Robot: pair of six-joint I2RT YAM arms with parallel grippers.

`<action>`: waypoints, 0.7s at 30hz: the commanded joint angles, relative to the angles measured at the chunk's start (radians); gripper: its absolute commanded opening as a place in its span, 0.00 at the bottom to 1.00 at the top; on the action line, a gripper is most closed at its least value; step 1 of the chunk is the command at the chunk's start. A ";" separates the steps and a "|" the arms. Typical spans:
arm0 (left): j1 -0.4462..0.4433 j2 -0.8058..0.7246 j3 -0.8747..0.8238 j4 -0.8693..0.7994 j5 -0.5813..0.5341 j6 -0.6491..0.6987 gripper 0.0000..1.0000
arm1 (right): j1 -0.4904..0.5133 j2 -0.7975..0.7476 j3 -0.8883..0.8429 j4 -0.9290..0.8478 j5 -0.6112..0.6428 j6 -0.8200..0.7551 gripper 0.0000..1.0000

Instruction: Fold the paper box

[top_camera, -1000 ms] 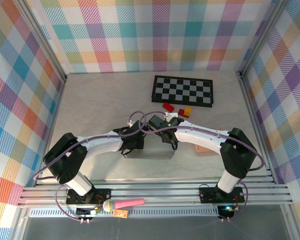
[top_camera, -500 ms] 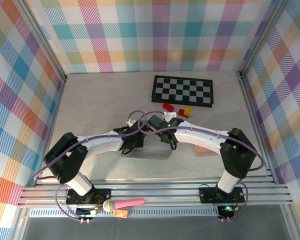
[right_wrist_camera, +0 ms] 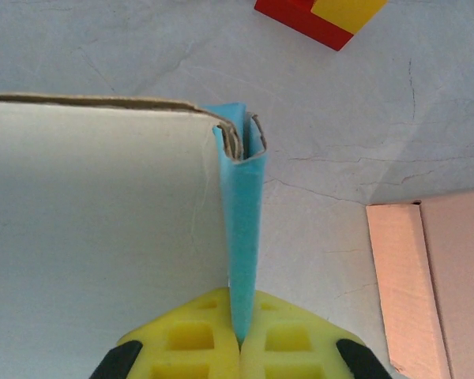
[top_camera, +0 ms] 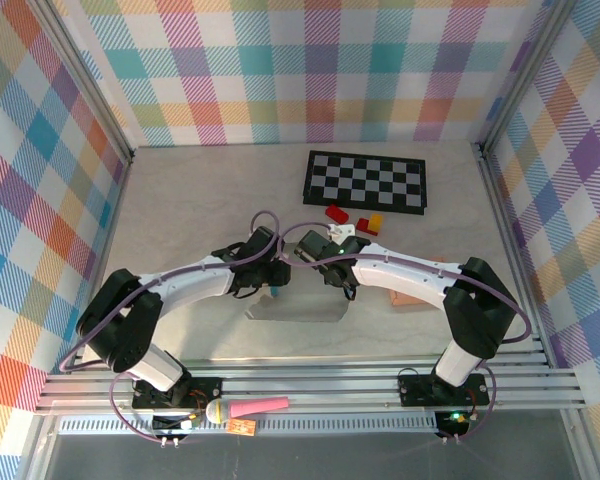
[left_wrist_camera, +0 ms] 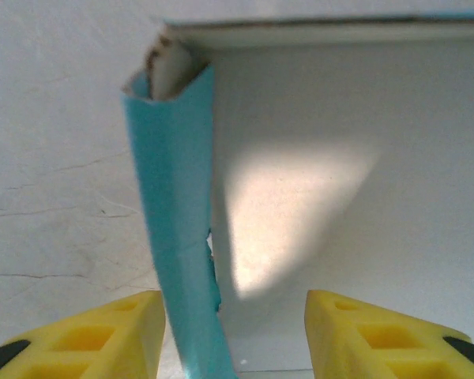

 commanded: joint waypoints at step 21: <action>0.072 0.074 0.041 -0.015 -0.019 0.080 0.07 | 0.000 0.006 0.014 0.006 0.002 -0.016 0.00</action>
